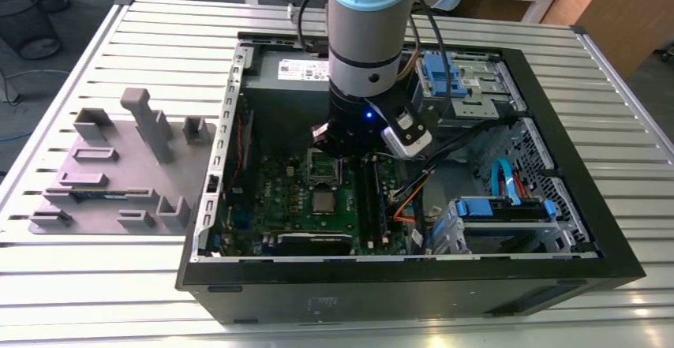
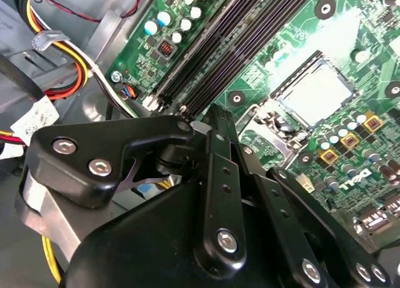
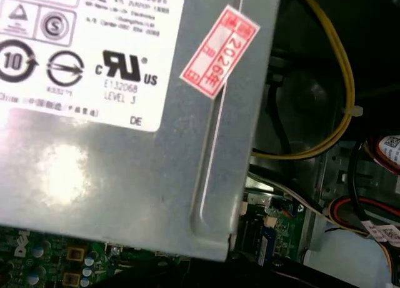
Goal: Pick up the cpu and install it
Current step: 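Close the cpu cover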
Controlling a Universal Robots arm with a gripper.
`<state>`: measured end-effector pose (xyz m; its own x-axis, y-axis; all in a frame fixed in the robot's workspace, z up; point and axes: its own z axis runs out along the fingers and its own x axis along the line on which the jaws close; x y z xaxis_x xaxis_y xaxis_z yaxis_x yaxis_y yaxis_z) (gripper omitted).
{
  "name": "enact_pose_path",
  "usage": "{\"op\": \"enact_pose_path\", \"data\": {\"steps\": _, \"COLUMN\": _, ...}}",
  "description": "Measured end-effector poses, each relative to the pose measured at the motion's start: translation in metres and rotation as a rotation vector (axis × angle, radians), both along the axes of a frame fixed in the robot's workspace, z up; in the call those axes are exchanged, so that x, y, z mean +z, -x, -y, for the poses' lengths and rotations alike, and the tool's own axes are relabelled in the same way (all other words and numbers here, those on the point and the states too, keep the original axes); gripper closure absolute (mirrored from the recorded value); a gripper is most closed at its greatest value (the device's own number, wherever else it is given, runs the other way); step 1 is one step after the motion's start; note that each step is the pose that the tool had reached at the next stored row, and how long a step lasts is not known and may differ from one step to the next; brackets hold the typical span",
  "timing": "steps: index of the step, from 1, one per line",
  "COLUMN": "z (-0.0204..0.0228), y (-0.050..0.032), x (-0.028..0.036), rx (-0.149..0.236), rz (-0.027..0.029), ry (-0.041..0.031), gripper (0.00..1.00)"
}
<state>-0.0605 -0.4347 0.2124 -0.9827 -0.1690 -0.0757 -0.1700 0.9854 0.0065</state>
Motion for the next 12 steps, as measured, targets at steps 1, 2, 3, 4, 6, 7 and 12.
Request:
{"op": "enact_pose_path", "data": {"steps": 1, "z": -0.0009, "y": -0.0002, "x": -0.0003, "rx": 0.000, "rz": 0.0000, "ry": 0.0000, "gripper": 0.89}}
{"op": "enact_pose_path", "data": {"steps": 2, "z": -0.0018, "y": -0.0004, "x": -0.0006, "rx": 0.000, "rz": 0.0000, "ry": 0.0000, "gripper": 0.89}}
{"op": "enact_pose_path", "data": {"steps": 3, "z": -0.0028, "y": -0.0006, "x": -0.0009, "rx": 0.000, "rz": 0.0000, "ry": 0.0000, "gripper": 0.89}}
{"op": "enact_pose_path", "data": {"steps": 4, "z": -0.0038, "y": -0.0008, "x": -0.0013, "rx": 0.000, "rz": 0.0000, "ry": -0.0001, "gripper": 0.89}}
{"op": "enact_pose_path", "data": {"steps": 6, "z": -0.0060, "y": -0.0013, "x": -0.0021, "rx": 0.000, "rz": 0.0000, "ry": 0.0000, "gripper": 0.89}}
{"op": "enact_pose_path", "data": {"steps": 7, "z": -0.0066, "y": -0.0017, "x": -0.0024, "rx": 0.000, "rz": 0.0000, "ry": -0.0001, "gripper": 0.89}}
{"op": "enact_pose_path", "data": {"steps": 12, "z": -0.0068, "y": -0.0037, "x": -0.0036, "rx": 0.014, "rz": 0.0000, "ry": 0.0007, "gripper": 0.89}}
